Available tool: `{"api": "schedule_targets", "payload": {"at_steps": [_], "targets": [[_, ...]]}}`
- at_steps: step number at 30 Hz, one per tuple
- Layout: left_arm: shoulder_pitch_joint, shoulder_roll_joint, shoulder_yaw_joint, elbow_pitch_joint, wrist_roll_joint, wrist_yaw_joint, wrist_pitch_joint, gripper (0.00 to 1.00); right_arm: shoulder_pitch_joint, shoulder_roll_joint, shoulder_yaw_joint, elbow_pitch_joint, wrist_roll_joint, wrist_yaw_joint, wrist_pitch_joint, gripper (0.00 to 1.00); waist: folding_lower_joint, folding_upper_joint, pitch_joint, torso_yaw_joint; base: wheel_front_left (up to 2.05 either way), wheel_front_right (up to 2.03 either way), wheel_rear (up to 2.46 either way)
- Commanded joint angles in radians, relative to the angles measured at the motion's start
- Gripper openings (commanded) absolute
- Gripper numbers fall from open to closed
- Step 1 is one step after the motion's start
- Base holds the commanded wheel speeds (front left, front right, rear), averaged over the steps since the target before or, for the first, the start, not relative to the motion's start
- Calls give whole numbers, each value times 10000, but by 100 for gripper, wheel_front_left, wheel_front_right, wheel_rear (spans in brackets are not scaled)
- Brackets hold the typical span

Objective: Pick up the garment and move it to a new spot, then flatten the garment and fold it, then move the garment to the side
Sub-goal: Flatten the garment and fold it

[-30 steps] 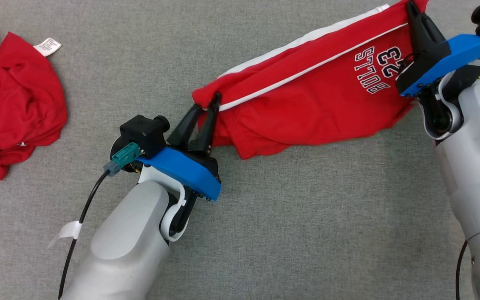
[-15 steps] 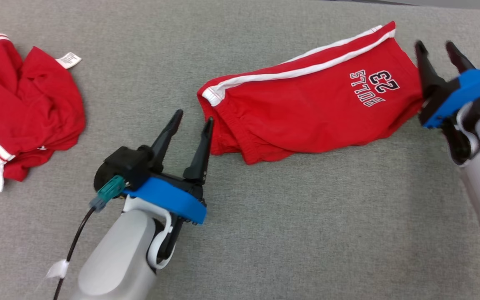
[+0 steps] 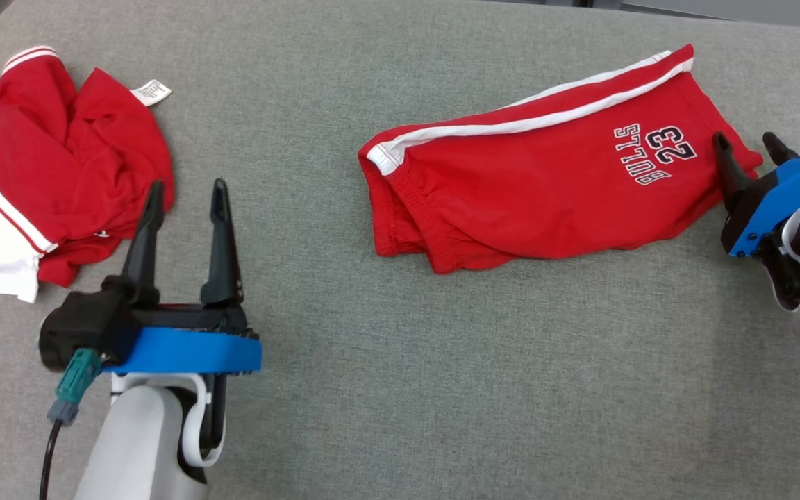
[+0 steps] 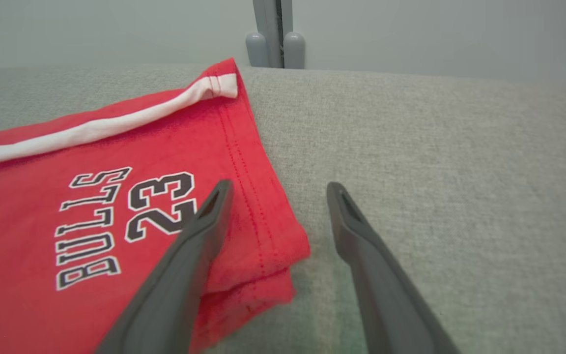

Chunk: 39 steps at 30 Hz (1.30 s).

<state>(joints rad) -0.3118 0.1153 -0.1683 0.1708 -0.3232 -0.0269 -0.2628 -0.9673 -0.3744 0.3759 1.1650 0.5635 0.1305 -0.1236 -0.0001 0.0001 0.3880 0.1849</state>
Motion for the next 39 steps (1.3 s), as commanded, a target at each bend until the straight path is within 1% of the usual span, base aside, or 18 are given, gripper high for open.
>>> {"api": "schedule_targets", "payload": {"at_steps": [1,2,4,7,10,11,12,13,15,21,26,30,33,39], "targets": [[287,-91,364,-173,418,27,-27,100,135,15,112,113,73,5,92,100,1,-1,-2,49,0,0,0],[372,-105,472,-265,707,51,-28,100,146,11,155,169,94,5,155,100,1,-1,-6,75,0,0,0],[592,-244,763,-286,888,71,-28,100,159,15,221,260,128,5,185,100,1,-1,-14,119,0,0,0],[734,-384,1134,-324,1167,-55,-28,100,229,81,391,406,169,5,391,100,1,-1,-36,167,0,0,0],[850,-458,1283,-328,1297,-142,-28,100,293,145,522,482,205,5,566,100,1,-1,-56,189,0,0,0],[869,-487,1355,-322,1350,-178,-28,100,328,201,565,505,231,5,653,66,1,-1,-71,194,0,0,0],[877,-510,1421,-317,1401,-212,-28,100,366,256,598,491,291,5,699,26,1,-1,-88,190,0,0,0],[909,-536,1448,-306,1431,-241,-28,100,408,309,606,445,377,5,719,0,1,-1,-110,183,0,0,0],[1011,-586,1449,-247,1490,-315,-28,100,473,387,648,379,523,5,735,0,1,-1,-172,151,0,0,0],[1190,-642,1527,-126,1607,-399,-28,100,730,431,703,31,997,5,294,0,1,-1,-543,-97,0,0,0],[1443,-649,1798,-78,1711,-420,-28,100,1364,510,948,-465,1409,5,-65,0,1,-1,-957,-556,0,0,0],[1719,-653,1869,-59,1747,-420,-28,100,2089,509,1066,-1020,1965,4,-310,0,1,-1,-1262,-966,0,0,0],[1844,-650,1916,4,1796,-498,-28,100,2680,336,1200,-1385,2304,4,-389,0,1,-1,-1431,-1256,0,0,0],[1963,-651,2010,55,1926,-591,-28,100,3455,-123,1051,-1702,2994,5,-621,0,1,-1,-1737,-1665,0,0,0]]}}
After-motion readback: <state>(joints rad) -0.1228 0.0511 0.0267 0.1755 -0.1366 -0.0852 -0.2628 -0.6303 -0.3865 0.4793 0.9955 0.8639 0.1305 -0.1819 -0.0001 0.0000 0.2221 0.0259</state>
